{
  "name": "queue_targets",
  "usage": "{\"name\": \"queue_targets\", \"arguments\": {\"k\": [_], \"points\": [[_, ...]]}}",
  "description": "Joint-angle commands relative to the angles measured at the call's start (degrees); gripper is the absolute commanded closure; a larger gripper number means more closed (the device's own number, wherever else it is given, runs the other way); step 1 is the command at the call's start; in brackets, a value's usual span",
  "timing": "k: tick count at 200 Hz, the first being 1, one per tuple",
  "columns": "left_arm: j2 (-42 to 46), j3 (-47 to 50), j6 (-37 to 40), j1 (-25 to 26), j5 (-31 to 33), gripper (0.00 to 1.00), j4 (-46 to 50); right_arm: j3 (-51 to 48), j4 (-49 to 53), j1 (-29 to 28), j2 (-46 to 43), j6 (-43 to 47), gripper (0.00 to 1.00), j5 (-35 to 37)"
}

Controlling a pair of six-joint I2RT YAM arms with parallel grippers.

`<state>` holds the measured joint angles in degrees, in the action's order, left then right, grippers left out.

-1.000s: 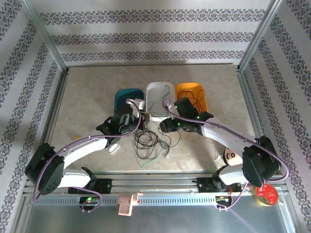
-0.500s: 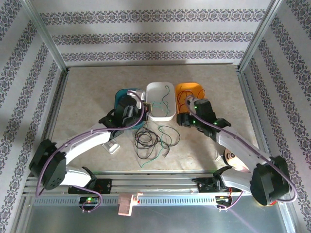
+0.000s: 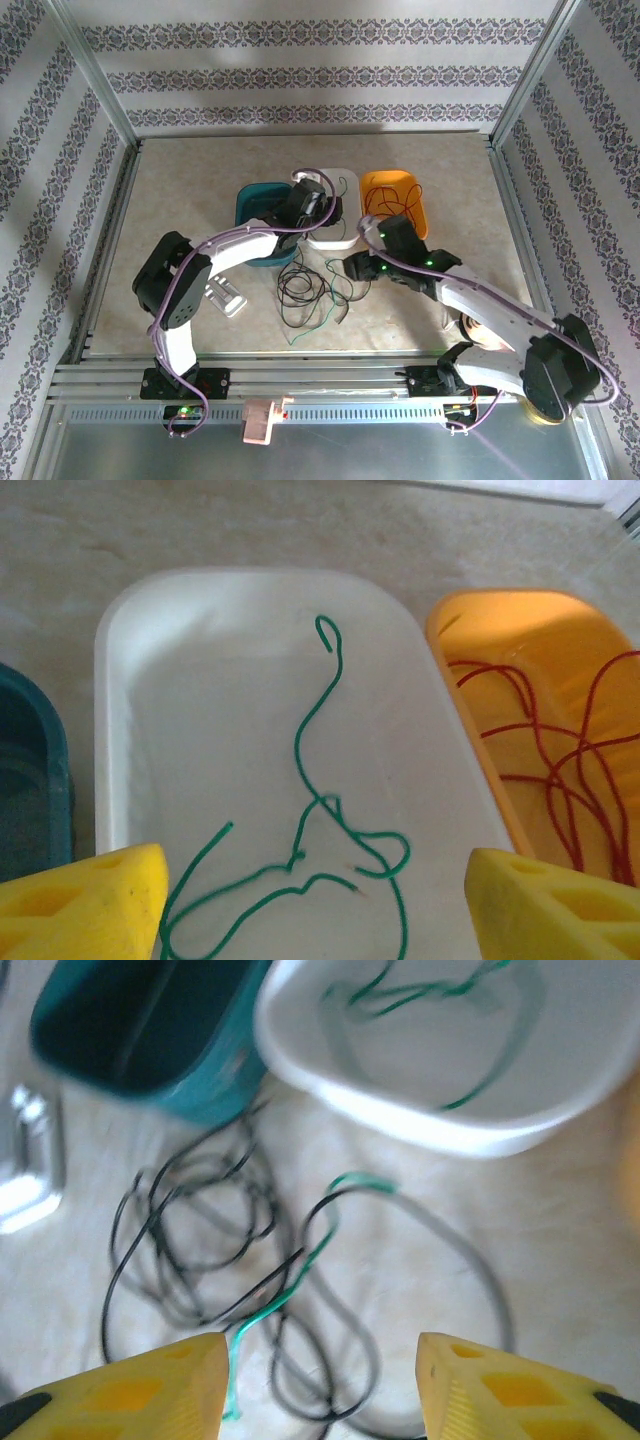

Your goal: Untangle the cables

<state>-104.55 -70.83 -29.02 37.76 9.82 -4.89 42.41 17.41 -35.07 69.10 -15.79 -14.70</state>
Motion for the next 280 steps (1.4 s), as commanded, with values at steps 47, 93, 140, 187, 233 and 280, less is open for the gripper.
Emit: {"name": "queue_targets", "arguments": {"k": [47, 93, 140, 187, 233, 280], "points": [[16.9, 14.5, -1.7, -0.4, 9.2, 0.19, 2.8, 7.1, 4.0, -5.2, 14.1, 7.3, 0.56, -7.7], [21.4, 21.8, -5.4, 0.1, 10.9, 0.19, 3.2, 9.1, 3.4, -5.0, 18.4, 7.0, 0.67, -7.4], [20.6, 21.0, -4.9, 0.7, 10.8, 0.19, 3.2, 8.2, 2.3, -5.2, 19.6, 6.5, 0.68, -7.3], [18.6, 20.0, -4.6, 1.0, 9.6, 0.18, 3.0, 8.2, 1.0, -5.6, 20.4, 6.4, 0.69, -7.4], [17.2, 19.6, -4.0, 1.3, 7.5, 0.18, 3.4, 7.0, 0.1, -5.2, 18.1, 5.9, 0.93, -6.2], [14.2, 17.8, -2.0, 1.7, 1.2, 0.19, 2.2, 4.3, 1.6, -1.9, 6.1, 4.5, 0.99, -6.0]]}}
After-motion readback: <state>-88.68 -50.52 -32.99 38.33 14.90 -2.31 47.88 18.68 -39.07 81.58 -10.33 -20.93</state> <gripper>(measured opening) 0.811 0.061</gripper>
